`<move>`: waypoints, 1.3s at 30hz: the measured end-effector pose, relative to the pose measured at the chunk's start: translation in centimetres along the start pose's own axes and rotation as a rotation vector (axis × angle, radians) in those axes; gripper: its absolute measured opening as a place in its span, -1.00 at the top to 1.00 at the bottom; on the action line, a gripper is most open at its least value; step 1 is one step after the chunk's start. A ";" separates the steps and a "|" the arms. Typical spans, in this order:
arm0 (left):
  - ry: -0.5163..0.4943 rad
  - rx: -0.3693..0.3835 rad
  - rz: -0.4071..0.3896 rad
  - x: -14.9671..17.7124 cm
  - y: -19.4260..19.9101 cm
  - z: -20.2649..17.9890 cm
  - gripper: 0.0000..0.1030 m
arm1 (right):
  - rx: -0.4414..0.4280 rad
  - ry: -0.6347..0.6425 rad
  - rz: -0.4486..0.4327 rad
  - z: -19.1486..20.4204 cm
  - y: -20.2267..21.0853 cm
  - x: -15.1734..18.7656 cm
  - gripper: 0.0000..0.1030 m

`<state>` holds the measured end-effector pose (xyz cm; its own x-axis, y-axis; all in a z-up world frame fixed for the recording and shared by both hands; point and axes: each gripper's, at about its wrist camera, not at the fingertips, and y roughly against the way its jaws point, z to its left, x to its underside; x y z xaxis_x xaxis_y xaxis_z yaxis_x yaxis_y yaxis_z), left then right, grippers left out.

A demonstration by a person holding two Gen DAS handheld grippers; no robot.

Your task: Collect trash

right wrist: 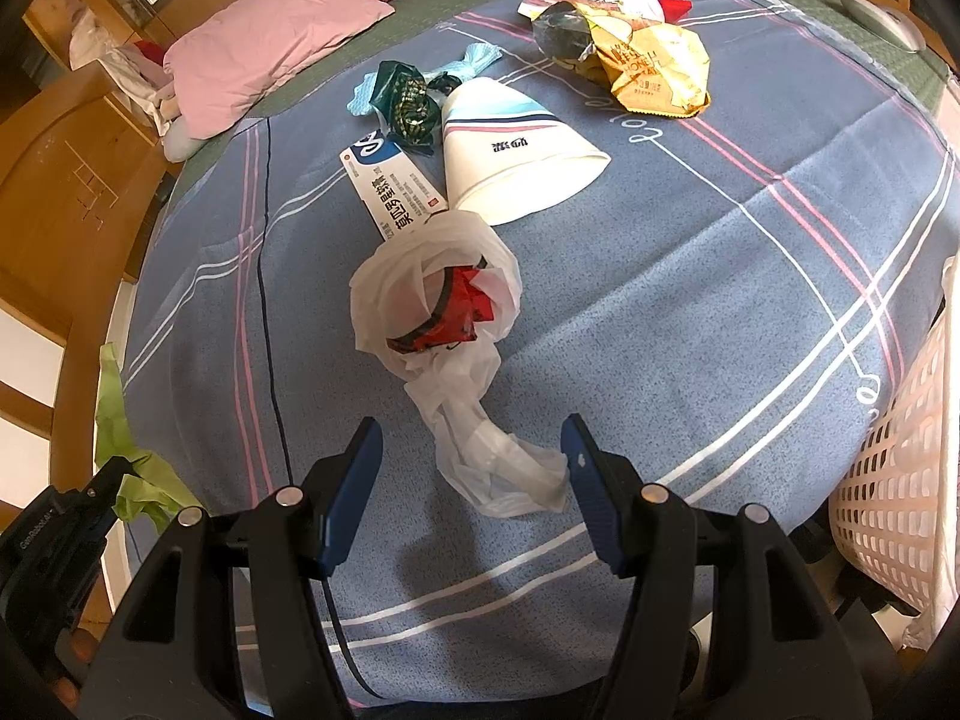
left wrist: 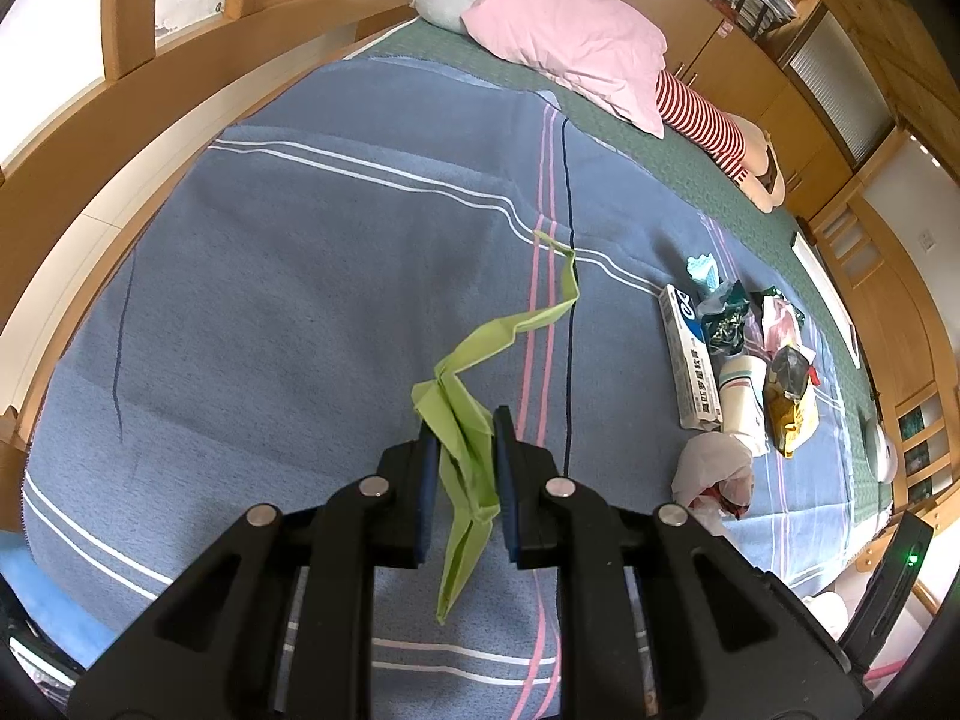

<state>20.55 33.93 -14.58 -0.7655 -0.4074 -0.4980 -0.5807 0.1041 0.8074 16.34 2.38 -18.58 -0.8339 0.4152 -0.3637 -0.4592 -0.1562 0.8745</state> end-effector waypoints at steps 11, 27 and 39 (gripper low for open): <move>-0.001 -0.003 0.000 -0.1 0.0 0.1 0.64 | -0.004 -0.009 0.011 -0.1 -0.2 0.0 -0.19; 0.000 -0.007 0.000 0.0 -0.1 0.0 0.64 | -0.015 -0.017 0.022 -0.3 -0.4 0.0 -0.19; -0.001 -0.007 0.000 0.0 -0.1 0.0 0.64 | -0.016 -0.023 0.029 -0.3 -0.5 0.1 -0.19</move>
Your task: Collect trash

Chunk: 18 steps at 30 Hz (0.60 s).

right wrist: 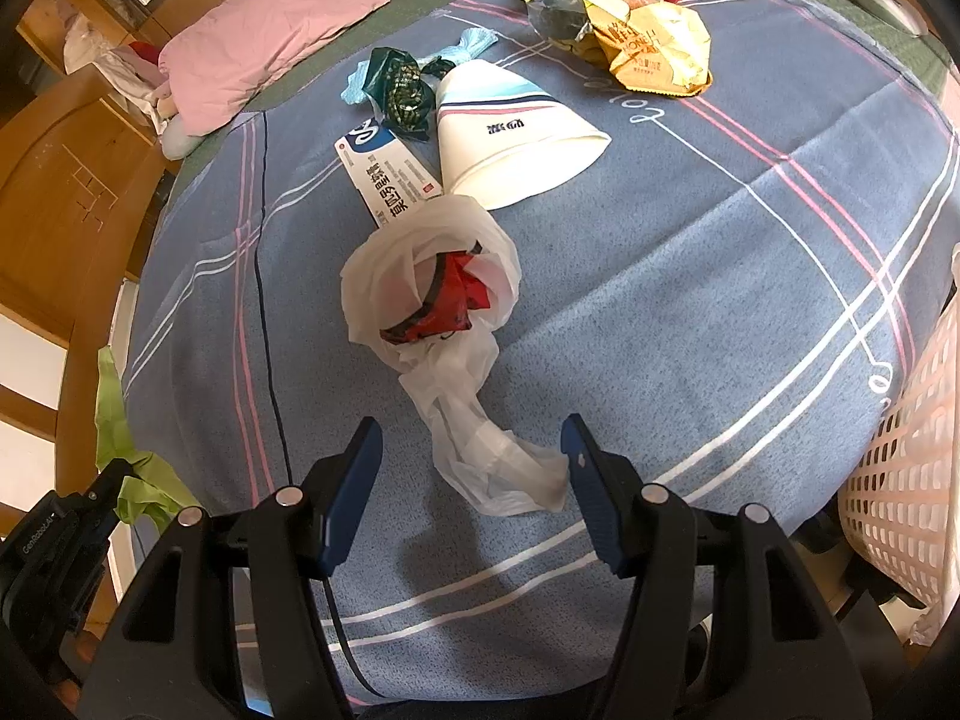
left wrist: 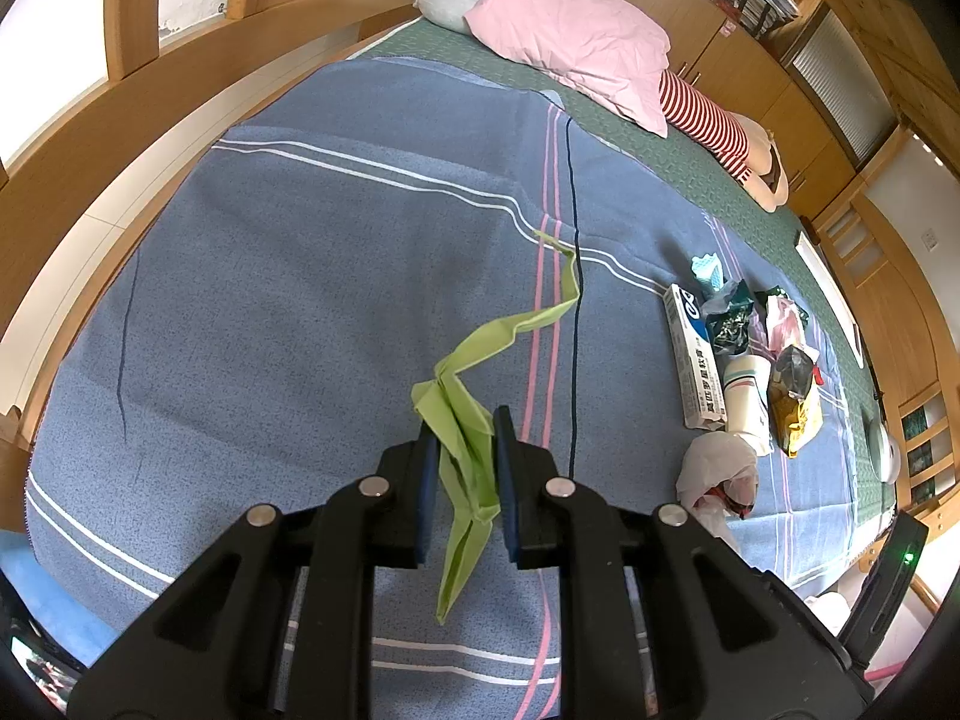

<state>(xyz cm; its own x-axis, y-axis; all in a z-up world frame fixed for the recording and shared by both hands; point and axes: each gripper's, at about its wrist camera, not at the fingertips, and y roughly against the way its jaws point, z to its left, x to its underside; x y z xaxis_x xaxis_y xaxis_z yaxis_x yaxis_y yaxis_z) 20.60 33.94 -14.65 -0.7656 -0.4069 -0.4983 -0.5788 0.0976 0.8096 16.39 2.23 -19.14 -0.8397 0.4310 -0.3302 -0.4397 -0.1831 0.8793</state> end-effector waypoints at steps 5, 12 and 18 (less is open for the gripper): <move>-0.001 0.001 0.000 0.0 0.0 0.0 0.64 | 0.001 -0.002 0.004 0.0 -0.1 0.1 -0.19; -0.002 -0.002 -0.001 0.0 0.0 0.0 0.64 | -0.009 0.057 -0.013 0.5 0.3 -0.5 -0.19; 0.013 0.005 -0.004 -0.2 -0.1 0.1 0.64 | -0.003 0.146 -0.159 0.0 3.7 -3.5 -0.40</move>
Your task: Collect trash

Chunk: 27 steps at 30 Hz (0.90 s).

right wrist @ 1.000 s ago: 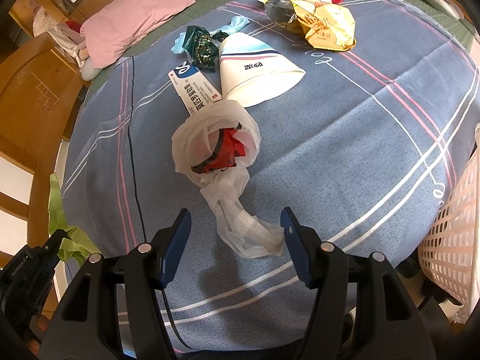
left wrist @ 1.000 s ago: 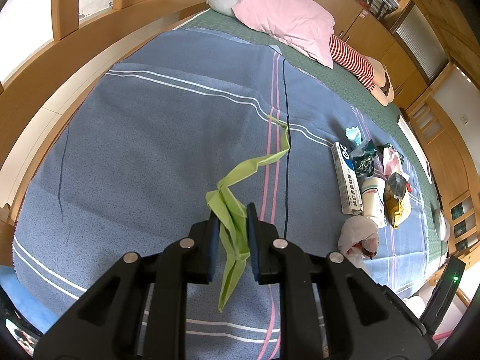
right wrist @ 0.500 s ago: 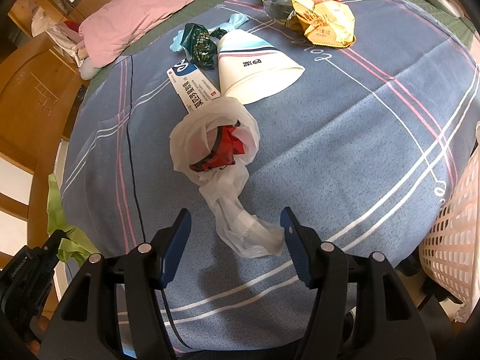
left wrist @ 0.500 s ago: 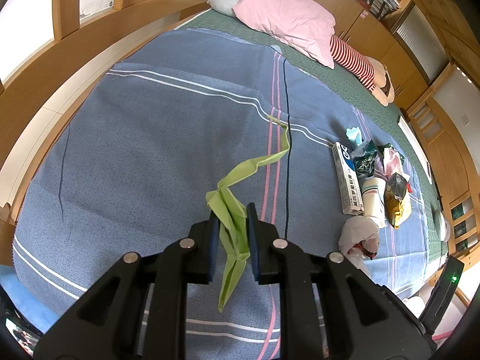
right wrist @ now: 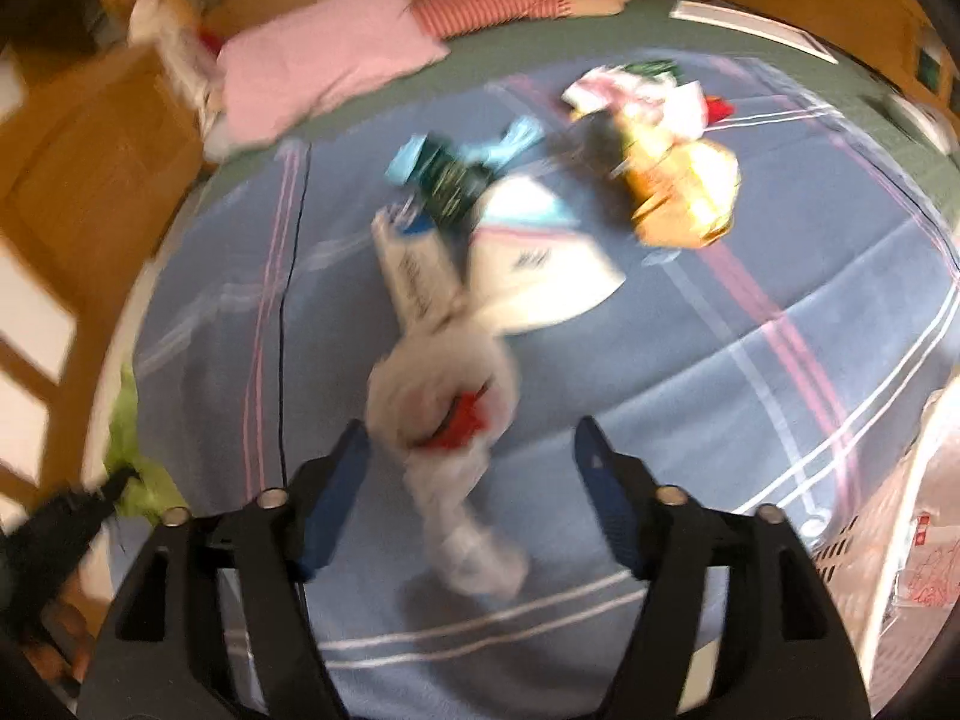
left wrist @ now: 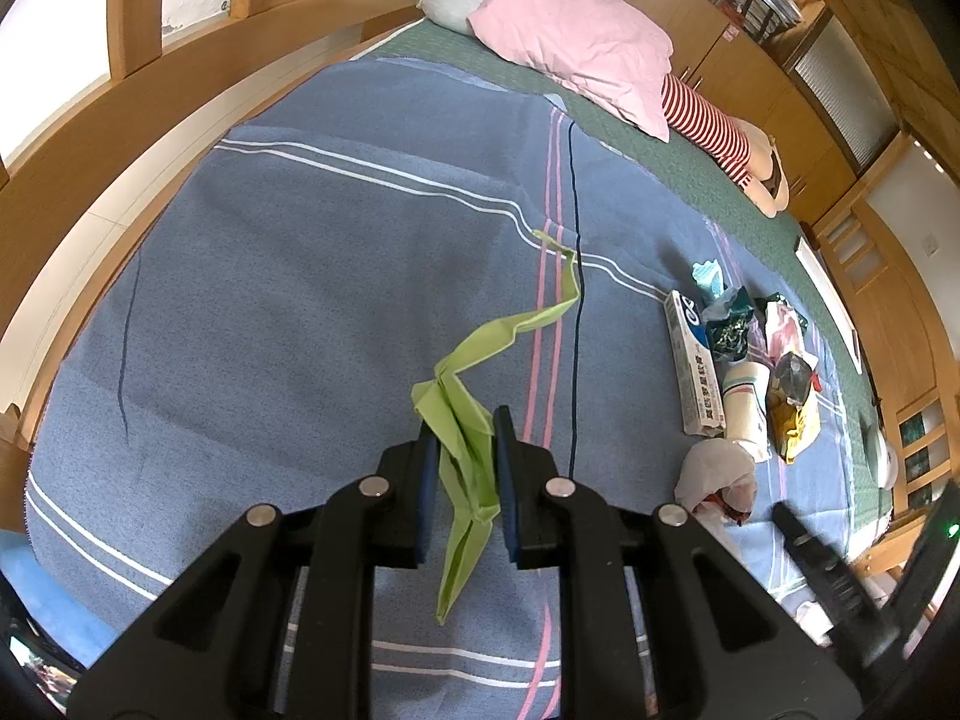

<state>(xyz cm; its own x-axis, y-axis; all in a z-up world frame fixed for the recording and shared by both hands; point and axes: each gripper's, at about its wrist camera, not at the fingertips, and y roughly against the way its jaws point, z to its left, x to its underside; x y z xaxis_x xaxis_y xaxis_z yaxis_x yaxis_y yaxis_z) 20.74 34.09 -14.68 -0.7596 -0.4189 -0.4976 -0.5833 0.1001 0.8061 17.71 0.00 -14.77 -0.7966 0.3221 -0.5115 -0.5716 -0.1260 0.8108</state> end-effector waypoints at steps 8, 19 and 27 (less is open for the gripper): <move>-0.018 -0.003 0.008 0.3 -0.1 -0.6 0.64 | 0.035 -0.013 0.060 -2.3 -1.5 -1.4 -0.42; -0.019 -0.010 0.012 0.3 -0.3 -0.7 0.64 | 0.078 0.299 0.101 6.2 -7.2 0.9 0.12; -0.033 -0.008 0.007 0.3 -0.3 -1.2 0.64 | 0.037 0.319 0.063 6.5 -6.1 0.8 0.54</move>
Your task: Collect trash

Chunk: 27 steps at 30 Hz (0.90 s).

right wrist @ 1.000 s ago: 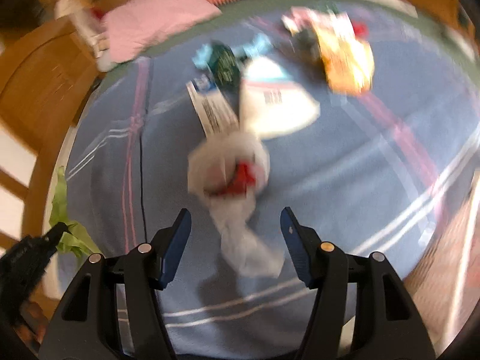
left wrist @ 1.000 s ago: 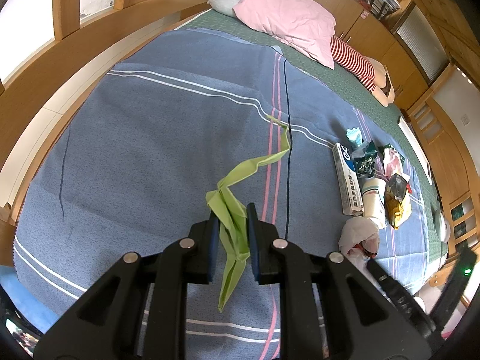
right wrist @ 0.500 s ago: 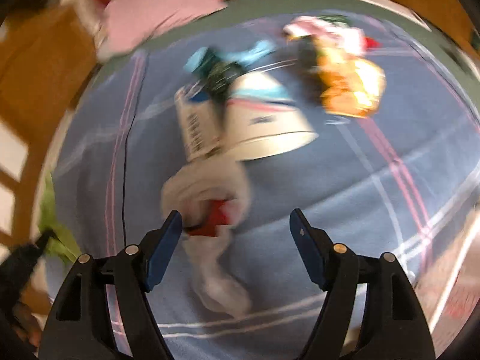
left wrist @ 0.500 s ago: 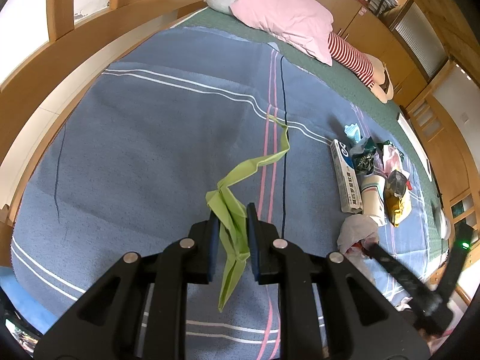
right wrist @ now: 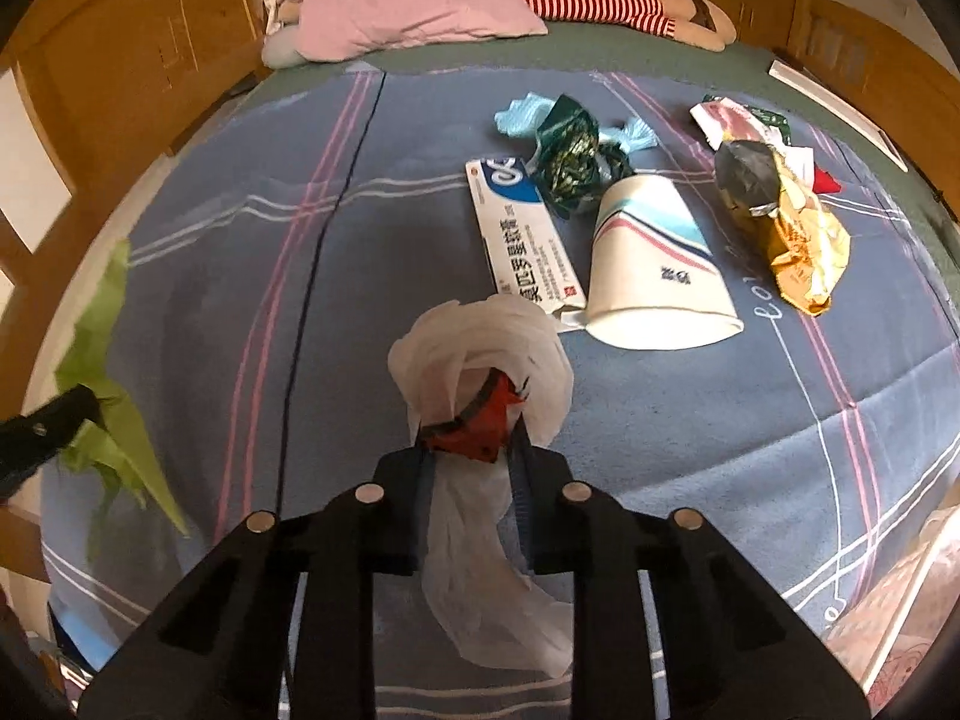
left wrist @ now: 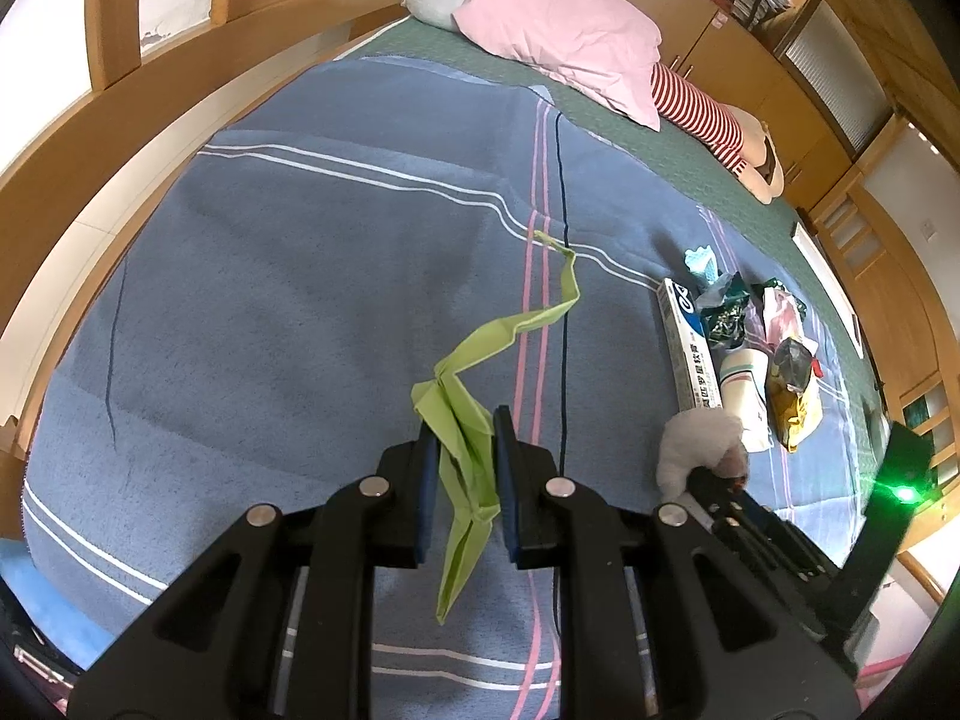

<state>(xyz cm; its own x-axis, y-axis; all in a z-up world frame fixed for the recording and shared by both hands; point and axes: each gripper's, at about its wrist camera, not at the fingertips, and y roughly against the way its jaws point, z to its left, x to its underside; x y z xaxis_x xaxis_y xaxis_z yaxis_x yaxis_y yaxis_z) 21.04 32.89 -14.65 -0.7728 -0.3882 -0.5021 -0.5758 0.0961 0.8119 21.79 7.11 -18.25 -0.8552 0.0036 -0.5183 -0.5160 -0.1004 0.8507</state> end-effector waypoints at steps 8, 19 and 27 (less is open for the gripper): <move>-0.002 -0.006 0.003 0.0 -0.1 0.1 0.64 | -0.024 0.000 0.037 0.2 0.1 1.1 0.54; -0.011 -0.007 0.005 0.0 -0.2 -0.1 0.64 | -0.024 -0.004 0.008 0.2 0.9 1.4 0.54; -0.016 -0.008 0.006 0.1 -0.2 -0.1 0.64 | -0.017 0.006 -0.006 0.4 1.3 1.6 0.54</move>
<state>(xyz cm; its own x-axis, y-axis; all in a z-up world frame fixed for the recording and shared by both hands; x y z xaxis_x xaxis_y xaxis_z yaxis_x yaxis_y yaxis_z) 21.12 32.75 -14.80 -0.7802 -0.3726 -0.5024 -0.5695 0.0910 0.8169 19.70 7.40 -17.91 -0.8518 -0.0021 -0.5238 -0.5200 -0.1177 0.8460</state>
